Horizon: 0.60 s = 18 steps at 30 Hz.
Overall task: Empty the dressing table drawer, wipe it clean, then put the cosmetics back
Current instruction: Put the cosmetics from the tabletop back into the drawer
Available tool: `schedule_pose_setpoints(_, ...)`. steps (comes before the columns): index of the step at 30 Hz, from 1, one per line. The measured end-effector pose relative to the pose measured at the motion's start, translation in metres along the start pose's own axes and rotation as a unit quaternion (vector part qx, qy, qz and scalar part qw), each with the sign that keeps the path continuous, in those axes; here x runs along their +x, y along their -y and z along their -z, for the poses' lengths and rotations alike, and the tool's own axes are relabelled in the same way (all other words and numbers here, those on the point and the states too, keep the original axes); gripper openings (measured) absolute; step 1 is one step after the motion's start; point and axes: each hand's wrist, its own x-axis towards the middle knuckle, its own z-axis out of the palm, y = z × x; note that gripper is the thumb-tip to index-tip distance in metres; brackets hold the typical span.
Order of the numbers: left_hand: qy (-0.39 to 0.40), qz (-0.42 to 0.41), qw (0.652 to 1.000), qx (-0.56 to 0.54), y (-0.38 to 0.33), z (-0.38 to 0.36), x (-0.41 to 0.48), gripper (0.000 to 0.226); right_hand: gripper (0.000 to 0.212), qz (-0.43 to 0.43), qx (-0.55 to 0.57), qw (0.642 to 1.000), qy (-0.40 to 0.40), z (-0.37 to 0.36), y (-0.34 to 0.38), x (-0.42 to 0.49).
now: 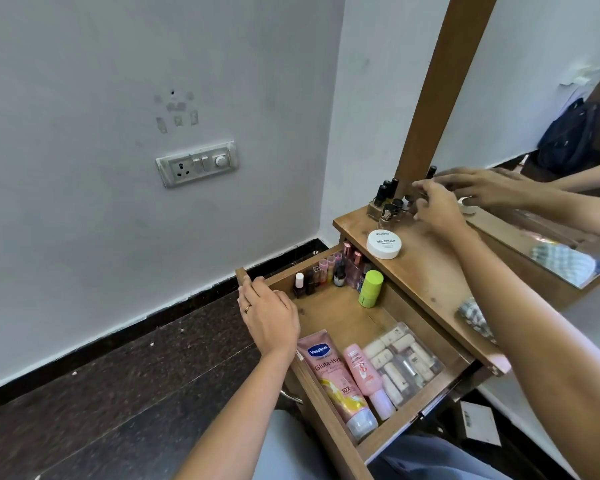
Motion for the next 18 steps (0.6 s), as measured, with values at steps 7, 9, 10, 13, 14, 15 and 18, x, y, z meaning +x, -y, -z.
schedule_pose_setpoints(7,-0.006,0.004,1.0,-0.005,0.0,0.0,0.001,0.034,0.046,0.033,-0.078,0.994,0.073,-0.009,-0.008,0.015)
schedule_pose_setpoints(9,-0.009,0.007,1.0,-0.011,0.0,0.0,0.001,0.033,0.036,0.036,-0.062,0.996,0.043,-0.012,-0.008,0.016)
schedule_pose_setpoints(10,-0.01,0.007,1.0,-0.014,0.0,-0.001,0.002,0.033,0.03,0.038,-0.057,0.997,0.029,-0.013,-0.008,0.015)
schedule_pose_setpoints(13,-0.011,0.005,1.0,-0.011,0.001,-0.001,0.001,0.033,0.019,0.026,-0.05,0.998,0.012,-0.01,-0.007,0.011)
schedule_pose_setpoints(14,-0.012,0.003,1.0,-0.01,0.001,-0.001,0.001,0.032,0.019,0.021,-0.053,0.998,0.01,-0.007,-0.007,0.008)
schedule_pose_setpoints(15,-0.013,0.003,1.0,-0.01,0.001,-0.001,0.001,0.032,0.02,0.017,-0.055,0.998,-0.001,-0.001,-0.007,0.005)
schedule_pose_setpoints(18,-0.016,0.003,1.0,-0.005,0.001,-0.002,0.001,0.033,0.02,0.032,-0.043,0.995,-0.081,0.026,0.002,-0.014)
